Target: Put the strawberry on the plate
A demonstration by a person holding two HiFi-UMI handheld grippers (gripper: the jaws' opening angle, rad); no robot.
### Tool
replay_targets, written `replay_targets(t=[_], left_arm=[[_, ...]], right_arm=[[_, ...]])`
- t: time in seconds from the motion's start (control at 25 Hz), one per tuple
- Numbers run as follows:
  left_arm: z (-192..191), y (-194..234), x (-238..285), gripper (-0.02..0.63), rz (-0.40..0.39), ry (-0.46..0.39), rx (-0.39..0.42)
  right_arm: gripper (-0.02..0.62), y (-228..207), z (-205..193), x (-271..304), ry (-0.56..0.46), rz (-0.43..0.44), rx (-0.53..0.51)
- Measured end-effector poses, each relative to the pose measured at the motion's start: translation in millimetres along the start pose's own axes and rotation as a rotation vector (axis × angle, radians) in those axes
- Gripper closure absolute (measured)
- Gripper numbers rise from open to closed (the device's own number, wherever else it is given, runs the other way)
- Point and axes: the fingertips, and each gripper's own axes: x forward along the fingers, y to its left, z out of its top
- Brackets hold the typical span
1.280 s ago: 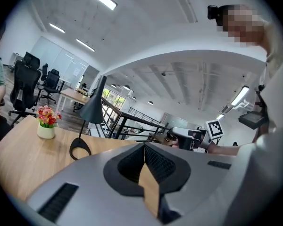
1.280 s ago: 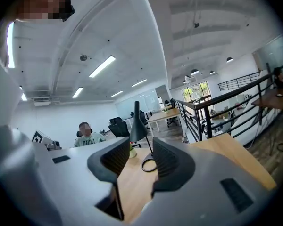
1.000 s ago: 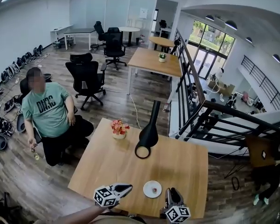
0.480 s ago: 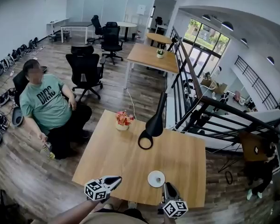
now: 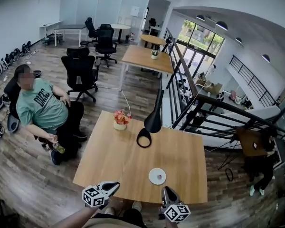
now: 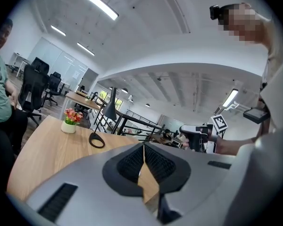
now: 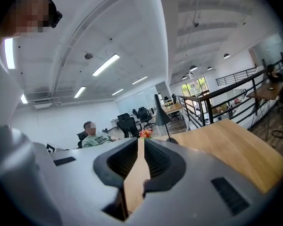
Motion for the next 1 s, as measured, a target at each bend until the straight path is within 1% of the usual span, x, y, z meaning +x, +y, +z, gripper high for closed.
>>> replay_targets(t=[0.12, 0.2, 0.36, 0.48, 0.56, 0.72, 0.88, 1.0], left_arm=[[10, -11, -7, 0.601, -0.025, -0.046, -0.073], [24, -21, -11, 0.601, -0.045, -0.079, -0.086], [40, -34, -9, 0.601, -0.057, -0.109, -0.072], [47, -36, 0, 0.601, -0.051, -0.114, -0.101], [47, -39, 5, 0.601, -0.047, -0.107, -0.115], [27, -60, 20, 0.601, -0.029, -0.068, -0.111], [17, -72, 35, 0.601, -0.010, -0.032, -0.067], [8, -87, 55, 0.601, -0.027, -0.023, -0.095]], right_arm=[[0.546, 0, 7, -13, -0.030, -0.008, 0.008], [0.546, -1, 15, -20, -0.052, -0.024, -0.020], [0.545, -5, 22, -30, -0.070, -0.086, -0.169], [0.545, -14, 28, -33, -0.075, -0.115, -0.284], [0.545, -20, 30, -38, -0.062, -0.121, -0.337], [0.545, -34, 26, -64, -0.033, -0.099, -0.363], [0.545, -43, 19, -74, -0.008, -0.077, -0.378], [0.545, -62, 11, -84, 0.015, -0.085, -0.373]])
